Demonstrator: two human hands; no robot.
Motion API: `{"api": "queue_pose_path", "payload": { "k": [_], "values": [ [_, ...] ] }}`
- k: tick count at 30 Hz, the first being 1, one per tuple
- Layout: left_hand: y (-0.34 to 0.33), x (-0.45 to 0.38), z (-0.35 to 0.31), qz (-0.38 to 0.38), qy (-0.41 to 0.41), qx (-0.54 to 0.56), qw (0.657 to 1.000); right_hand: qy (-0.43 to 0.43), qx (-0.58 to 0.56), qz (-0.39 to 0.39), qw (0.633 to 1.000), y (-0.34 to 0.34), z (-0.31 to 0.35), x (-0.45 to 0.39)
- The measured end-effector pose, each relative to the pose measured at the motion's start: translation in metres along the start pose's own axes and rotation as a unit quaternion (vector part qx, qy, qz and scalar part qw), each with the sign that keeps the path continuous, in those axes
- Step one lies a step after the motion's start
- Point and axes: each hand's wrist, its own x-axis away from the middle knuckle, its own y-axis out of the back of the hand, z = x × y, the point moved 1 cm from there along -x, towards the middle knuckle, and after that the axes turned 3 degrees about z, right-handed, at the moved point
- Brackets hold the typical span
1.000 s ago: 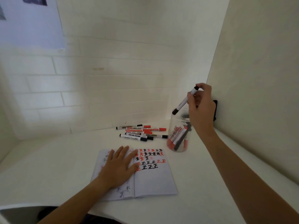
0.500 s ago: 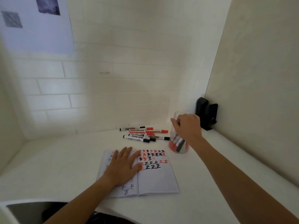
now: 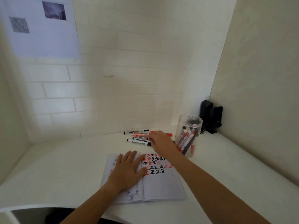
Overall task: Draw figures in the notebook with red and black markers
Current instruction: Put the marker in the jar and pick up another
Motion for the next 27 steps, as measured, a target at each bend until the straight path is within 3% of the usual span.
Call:
{"api": "queue_pose_path", "payload": {
  "k": [6, 15, 18, 20, 23, 27],
  "values": [
    [-0.002, -0.003, 0.002, -0.014, 0.002, 0.008, 1.000, -0.093, -0.044, 0.050, 0.993, -0.040, 0.006, -0.020],
    [0.000, -0.002, 0.002, -0.018, 0.000, 0.019, 1.000, -0.120, -0.001, 0.126, 0.985, -0.034, 0.012, -0.020],
    [0.003, 0.001, -0.001, -0.041, -0.003, 0.060, 0.997, -0.129, -0.012, 0.092, 0.987, -0.020, 0.015, -0.013],
    [0.004, 0.003, -0.003, -0.085, -0.004, 0.107, 0.991, -0.141, -0.086, 0.036, 0.986, -0.005, 0.024, -0.006],
    [0.008, 0.005, -0.003, -0.169, -0.023, 0.161, 0.972, -0.161, -0.267, 0.016, 0.950, 0.012, 0.043, 0.011],
    [0.014, 0.010, -0.007, -0.232, -0.078, 0.185, 0.952, -0.182, -0.510, 0.096, 0.835, 0.015, 0.057, 0.045]
  ]
}}
